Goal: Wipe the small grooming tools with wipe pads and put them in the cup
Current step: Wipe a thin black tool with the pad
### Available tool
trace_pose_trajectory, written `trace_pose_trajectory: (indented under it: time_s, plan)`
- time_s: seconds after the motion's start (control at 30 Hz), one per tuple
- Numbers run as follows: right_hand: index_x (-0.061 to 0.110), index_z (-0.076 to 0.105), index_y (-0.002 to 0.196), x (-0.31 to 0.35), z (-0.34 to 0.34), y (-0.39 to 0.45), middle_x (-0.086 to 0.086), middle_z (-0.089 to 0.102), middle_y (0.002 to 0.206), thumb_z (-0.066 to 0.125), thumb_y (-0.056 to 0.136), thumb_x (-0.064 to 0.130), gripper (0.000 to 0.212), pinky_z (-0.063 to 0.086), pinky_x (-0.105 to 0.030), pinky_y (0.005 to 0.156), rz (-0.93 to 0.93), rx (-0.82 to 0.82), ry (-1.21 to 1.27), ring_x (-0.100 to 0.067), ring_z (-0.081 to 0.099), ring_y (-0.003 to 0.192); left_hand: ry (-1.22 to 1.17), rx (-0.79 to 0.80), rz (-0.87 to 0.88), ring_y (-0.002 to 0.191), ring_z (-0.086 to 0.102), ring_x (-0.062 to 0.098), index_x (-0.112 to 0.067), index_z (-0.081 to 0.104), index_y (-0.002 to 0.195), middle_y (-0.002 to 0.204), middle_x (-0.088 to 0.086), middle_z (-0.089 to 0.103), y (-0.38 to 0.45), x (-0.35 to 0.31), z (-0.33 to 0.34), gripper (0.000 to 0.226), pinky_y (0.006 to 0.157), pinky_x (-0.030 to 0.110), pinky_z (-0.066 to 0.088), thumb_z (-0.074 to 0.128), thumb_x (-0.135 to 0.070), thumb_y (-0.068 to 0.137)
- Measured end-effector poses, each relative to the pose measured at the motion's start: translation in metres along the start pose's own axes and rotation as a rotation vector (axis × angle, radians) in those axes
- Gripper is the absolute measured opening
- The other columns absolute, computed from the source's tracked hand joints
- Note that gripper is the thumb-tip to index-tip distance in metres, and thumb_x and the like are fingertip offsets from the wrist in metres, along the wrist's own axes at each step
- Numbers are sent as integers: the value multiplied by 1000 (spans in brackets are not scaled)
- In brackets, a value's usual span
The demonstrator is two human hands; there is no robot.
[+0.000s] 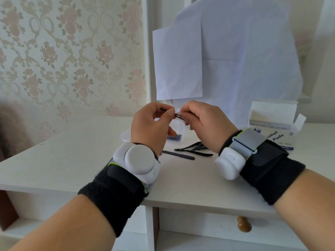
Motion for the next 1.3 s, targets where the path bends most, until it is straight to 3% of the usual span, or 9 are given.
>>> trace_pose_trajectory:
  time_s: [0.13, 0.3, 0.53, 0.67, 0.87, 1.0, 1.13, 1.3]
  plan:
    - [14, 62, 95, -5, 0, 1, 2, 64, 80, 50, 101, 26, 18, 48, -32, 70, 32, -10, 19, -19, 62, 69, 15, -52, 12, 47, 62, 11, -19, 67, 90, 83, -5, 72, 0, -1, -3, 6, 54, 25, 48, 61, -21, 92]
    - [16, 62, 92, -15, 1, 2, 5, 64, 78, 50, 100, 30, 20, 52, -37, 69, 85, -8, -8, -21, 63, 68, 26, -68, 12, 45, 60, 10, -18, 66, 91, 85, -5, 72, 1, -1, -4, 6, 55, 25, 48, 61, -21, 92]
    - [16, 60, 86, -20, -2, 3, 8, 60, 70, 55, 98, 25, 16, 48, -30, 66, 107, -74, 2, -11, 56, 63, 34, 19, -44, 49, 63, 10, -18, 65, 90, 88, -6, 73, 1, 3, 0, 5, 55, 23, 48, 61, -18, 92]
    - [11, 63, 88, -18, -9, 2, 5, 64, 72, 58, 96, 20, 13, 47, -22, 62, 102, -151, 53, -14, 59, 60, 51, 45, -49, 48, 62, 9, -19, 67, 87, 90, -2, 72, 1, 4, 2, 7, 51, 18, 45, 62, -14, 90]
    - [13, 66, 89, -23, -13, 1, 6, 67, 69, 60, 96, 22, 13, 44, -12, 54, 175, -234, 203, -4, 59, 51, 149, 163, -59, 52, 64, 2, -20, 72, 98, 87, -7, 72, -2, 7, 9, 14, 59, 17, 46, 59, -17, 93]
    - [12, 68, 91, -25, -12, 1, 4, 70, 73, 60, 97, 22, 14, 50, -19, 52, 207, -231, 285, -5, 65, 55, 215, 260, -103, 60, 66, -1, -20, 72, 96, 80, -7, 73, -4, 11, 15, 13, 61, 15, 46, 58, -18, 94]
    - [11, 69, 95, -30, -12, 1, -1, 74, 79, 57, 98, 24, 17, 58, -29, 57, 275, -268, 398, -13, 72, 66, 194, 225, -121, 64, 69, 2, -21, 72, 91, 78, -7, 74, -4, 9, 13, 13, 64, 19, 48, 59, -20, 94]
    - [9, 70, 94, -34, -13, 0, -4, 76, 81, 58, 97, 25, 20, 59, -32, 63, 346, -304, 499, -18, 74, 70, 150, 169, -138, 65, 71, 5, -21, 73, 91, 76, -8, 75, -4, 6, 10, 12, 62, 20, 47, 60, -20, 92]
Point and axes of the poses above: each hand's wrist, its own y-axis towards the middle knuckle, its own z-axis out of the palm, x = y × z, the point moved 4 cm from there along y, towards the middle knuckle
